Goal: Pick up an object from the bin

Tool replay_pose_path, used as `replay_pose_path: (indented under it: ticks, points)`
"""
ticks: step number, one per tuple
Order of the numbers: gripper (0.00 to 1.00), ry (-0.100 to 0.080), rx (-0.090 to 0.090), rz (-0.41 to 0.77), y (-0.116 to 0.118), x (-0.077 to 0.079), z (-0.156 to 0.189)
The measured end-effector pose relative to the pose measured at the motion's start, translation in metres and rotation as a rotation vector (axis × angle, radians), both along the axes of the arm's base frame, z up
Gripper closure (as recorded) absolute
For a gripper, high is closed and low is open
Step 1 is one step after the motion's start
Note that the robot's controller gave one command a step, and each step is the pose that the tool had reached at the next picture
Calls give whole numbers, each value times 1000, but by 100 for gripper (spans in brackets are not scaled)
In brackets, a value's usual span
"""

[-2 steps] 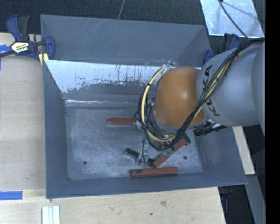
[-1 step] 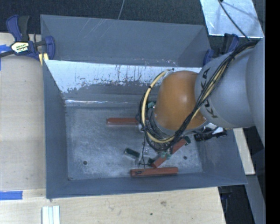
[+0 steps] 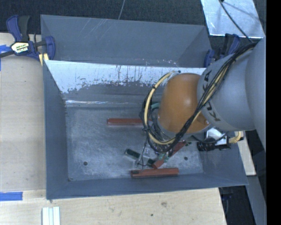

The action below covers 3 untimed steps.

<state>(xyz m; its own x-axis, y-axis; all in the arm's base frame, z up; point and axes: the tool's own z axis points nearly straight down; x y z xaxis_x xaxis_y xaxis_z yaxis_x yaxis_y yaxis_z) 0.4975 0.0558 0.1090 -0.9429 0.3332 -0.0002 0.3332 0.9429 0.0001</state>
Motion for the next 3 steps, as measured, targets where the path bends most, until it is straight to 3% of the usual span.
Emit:
replay_pose_path:
  ticks: [1, 2, 3]
  points:
    - [0, 3, -1, -92, -3, 15, -41]
    - [100, -4, 1, -131, 7, -9, -38]
    - [100, -4, 1, -132, 7, -9, -38]
